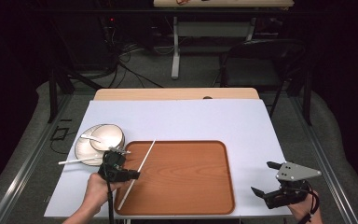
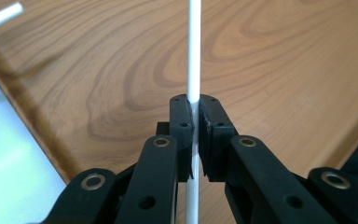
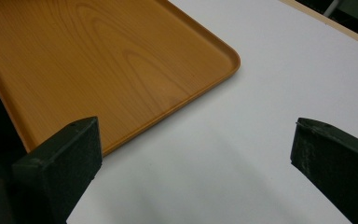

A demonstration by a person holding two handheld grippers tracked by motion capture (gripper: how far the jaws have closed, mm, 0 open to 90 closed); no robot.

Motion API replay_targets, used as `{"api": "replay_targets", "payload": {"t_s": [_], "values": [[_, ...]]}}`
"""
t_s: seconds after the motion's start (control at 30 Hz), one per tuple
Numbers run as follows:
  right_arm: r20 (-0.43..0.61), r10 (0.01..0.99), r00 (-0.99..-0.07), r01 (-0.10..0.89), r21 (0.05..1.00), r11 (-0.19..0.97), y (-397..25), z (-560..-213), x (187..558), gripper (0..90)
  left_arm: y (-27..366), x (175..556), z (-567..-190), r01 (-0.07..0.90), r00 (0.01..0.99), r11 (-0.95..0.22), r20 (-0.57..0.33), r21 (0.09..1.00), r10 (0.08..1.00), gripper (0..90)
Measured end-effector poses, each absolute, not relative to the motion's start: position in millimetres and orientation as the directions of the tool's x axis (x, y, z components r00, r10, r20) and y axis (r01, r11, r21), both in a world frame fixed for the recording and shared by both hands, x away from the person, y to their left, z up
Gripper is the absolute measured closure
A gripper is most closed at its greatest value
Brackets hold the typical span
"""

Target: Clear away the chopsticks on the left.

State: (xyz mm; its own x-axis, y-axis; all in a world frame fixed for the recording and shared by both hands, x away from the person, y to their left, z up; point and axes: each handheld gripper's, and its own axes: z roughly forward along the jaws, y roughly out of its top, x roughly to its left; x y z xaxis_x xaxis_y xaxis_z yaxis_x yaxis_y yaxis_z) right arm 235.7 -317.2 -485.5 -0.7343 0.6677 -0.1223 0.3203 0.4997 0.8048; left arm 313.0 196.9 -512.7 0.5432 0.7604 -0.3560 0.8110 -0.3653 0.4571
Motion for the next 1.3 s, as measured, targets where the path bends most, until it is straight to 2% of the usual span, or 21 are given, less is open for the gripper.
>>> {"api": "replay_targets", "payload": {"t_s": [0.3, 1.07, 1.3], "values": [[-0.114, 0.672, -0.731, 0.326, 0.807, 0.492, -317, -485, 237, 1.3, 202, 315, -528, 0.847, 0.468, -0.269, -0.401, 0.459, 0.788, 84.9], [-0.117, 0.667, -0.736, 0.317, 0.810, 0.493, -317, -483, 235, 3.2, 206, 316, -538, 0.867, 0.373, -0.202, -0.325, 0.456, 0.869, 83.7], [-0.119, 0.664, -0.739, 0.315, 0.809, 0.496, -316, -483, 236, 3.2, 198, 310, -535, 0.836, 0.413, -0.279, -0.207, 0.473, 0.887, 81.0]]}}
